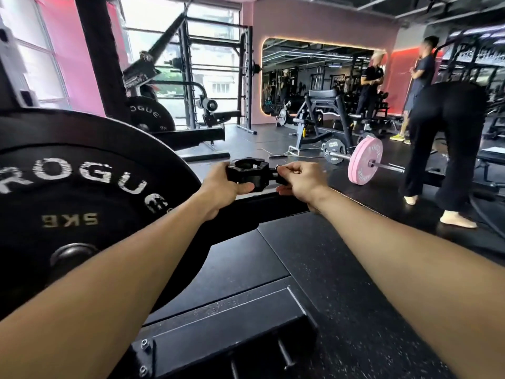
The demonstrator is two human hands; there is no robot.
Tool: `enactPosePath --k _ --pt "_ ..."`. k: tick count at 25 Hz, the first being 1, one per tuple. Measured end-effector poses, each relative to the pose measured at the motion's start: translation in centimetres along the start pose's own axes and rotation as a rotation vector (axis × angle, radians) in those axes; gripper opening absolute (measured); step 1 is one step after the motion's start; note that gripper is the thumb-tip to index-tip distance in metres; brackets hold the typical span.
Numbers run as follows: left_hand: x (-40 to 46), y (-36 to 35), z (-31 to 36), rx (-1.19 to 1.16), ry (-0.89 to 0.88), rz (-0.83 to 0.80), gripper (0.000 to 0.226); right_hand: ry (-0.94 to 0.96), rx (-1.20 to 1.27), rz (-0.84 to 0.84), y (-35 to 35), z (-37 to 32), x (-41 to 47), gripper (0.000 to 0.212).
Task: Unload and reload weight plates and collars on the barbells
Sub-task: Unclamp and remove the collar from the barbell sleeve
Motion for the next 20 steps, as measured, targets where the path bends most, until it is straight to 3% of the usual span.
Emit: enactPosePath --k 2,12,17,20 --pt "2.8 -0.5 -1.9 0.017 0.044 0.012 0.06 -0.026 0.018 0.002 -0.6 2.1 2.7 0.003" --pt "8.8 -1.8 -6.6 0.24 0.19 0.107 0.059 -0.102 0.009 0.035 -2.4 8.5 8.5 0.016" --pt "7.1 -2.6 -5.9 0.358 0.185 0.069 0.103 -0.123 -0.275 0.017 -1.8 8.6 7.8 0.053" --pt "4.5 -3.3 -4.9 0.512 0.12 0.011 0.108 -0.098 -0.418 0.008 -1.2 7.4 5.4 0.055"
Point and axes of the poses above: each hand's wrist, its own x-axis towards the middle knuckle, its own y-axis out of the back of the hand, z = x × y, the point moved 4 cm from there along x, towards the middle knuckle, and after that the axes turned 7 degrees about -z, right-handed, at the moved point
